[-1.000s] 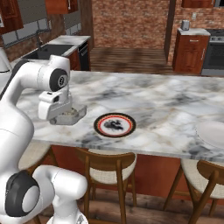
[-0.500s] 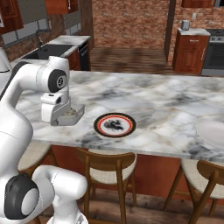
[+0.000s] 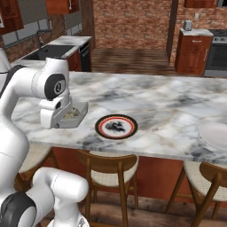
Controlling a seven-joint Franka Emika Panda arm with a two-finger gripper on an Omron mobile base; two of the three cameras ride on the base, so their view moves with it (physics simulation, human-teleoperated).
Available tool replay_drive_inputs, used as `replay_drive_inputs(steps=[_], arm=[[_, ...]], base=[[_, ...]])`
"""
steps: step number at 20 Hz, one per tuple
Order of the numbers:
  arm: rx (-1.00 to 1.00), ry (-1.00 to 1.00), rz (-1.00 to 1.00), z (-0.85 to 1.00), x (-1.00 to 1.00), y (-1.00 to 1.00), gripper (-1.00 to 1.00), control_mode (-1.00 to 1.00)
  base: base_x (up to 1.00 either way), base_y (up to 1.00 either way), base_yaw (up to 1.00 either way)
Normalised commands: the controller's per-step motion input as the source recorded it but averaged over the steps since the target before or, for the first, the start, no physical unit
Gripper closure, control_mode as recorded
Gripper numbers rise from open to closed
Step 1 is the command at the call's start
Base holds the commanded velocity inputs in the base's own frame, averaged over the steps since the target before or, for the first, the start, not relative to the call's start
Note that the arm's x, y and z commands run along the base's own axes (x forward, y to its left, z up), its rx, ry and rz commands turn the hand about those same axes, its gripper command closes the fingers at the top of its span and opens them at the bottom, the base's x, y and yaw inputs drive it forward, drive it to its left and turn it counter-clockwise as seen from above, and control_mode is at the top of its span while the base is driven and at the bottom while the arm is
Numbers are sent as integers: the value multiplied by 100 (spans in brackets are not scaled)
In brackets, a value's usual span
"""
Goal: Place two dumplings into each of the tupperware containers and then place the containers in the fridge.
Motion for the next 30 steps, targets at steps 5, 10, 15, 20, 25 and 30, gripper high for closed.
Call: replay_drive_inputs(steps=[5, 10, 15, 20, 25, 30], arm=[[0, 0, -7, 21, -7, -1, 100, -100], [5, 2, -5, 9, 0, -5, 100, -100], [1, 2, 0, 0, 0, -1, 100, -100], [0, 1, 0, 0, -2, 0, 100, -100], [0, 2, 0, 0, -5, 0, 100, -100], [0, 0, 0, 0, -19, 0, 100, 100]], base=[[0, 0, 0], [0, 0, 0], [0, 0, 0], [0, 0, 0], [0, 0, 0], [-37, -5, 0]])
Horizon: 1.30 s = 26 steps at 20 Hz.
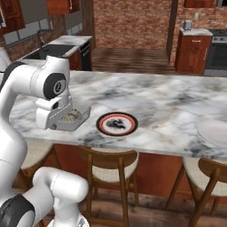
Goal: Place two dumplings into each of the tupperware containers and then place the containers in the fridge.
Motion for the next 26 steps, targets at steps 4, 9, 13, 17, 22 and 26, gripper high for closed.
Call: replay_drive_inputs(steps=[4, 9, 13, 17, 22, 26], arm=[[0, 0, 0, 0, 0, 0, 100, 100], [0, 0, 0, 0, 0, 0, 100, 100], [0, 0, 0, 0, 0, 0, 100, 100], [0, 0, 0, 0, 0, 0, 100, 100], [0, 0, 0, 0, 0, 0, 100, 100], [0, 0, 0, 0, 0, 0, 100, 100]], base=[[-100, -63, -11], [-99, -75, -43], [-44, -55, -68], [-5, -47, -80], [7, -56, -78], [37, -51, -68]])
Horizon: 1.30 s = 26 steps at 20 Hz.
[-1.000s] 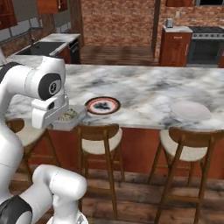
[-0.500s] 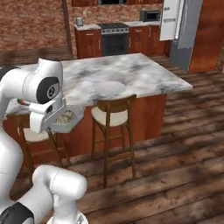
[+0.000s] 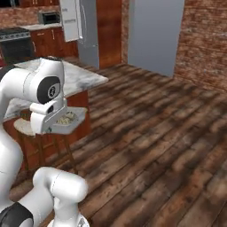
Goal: Place two dumplings into each of the tupperware containers and then place the containers in the fridge.
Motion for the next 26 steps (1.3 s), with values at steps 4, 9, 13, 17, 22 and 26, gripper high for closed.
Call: replay_drive_inputs(steps=[4, 9, 13, 17, 22, 26], arm=[[0, 0, 0, 0, 0, 0, 100, 100], [0, 0, 0, 0, 0, 0, 100, 100], [0, 0, 0, 0, 0, 0, 100, 100], [0, 0, 0, 0, 0, 0, 100, 100], [0, 0, 0, 0, 0, 0, 100, 100], [0, 0, 0, 0, 0, 0, 100, 100]], base=[[76, -48, -54], [99, -39, -36], [100, -14, -19], [100, -7, 0], [100, -3, 27], [100, -1, 47]])
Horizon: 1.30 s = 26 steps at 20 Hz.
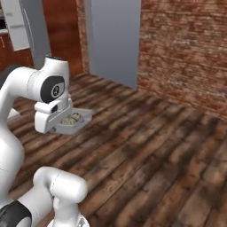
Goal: Place two dumplings into each of the tupperware containers and then place the containers in the fridge.
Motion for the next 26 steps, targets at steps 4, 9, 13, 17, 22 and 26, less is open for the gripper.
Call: replay_drive_inputs(steps=[4, 9, 13, 17, 22, 26], arm=[[0, 0, 0, 0, 0, 0, 100, 100], [0, 0, 0, 0, 0, 0, 100, 100], [0, 0, 0, 0, 0, 0, 100, 100], [0, 0, 0, 0, 0, 0, 100, 100], [0, 0, 0, 0, 0, 0, 100, 100], [0, 0, 0, 0, 0, 0, 100, 100]], base=[[100, 0, 56], [100, -2, 59], [100, -15, 57], [100, -39, 52], [100, -61, 47], [100, -69, 45]])
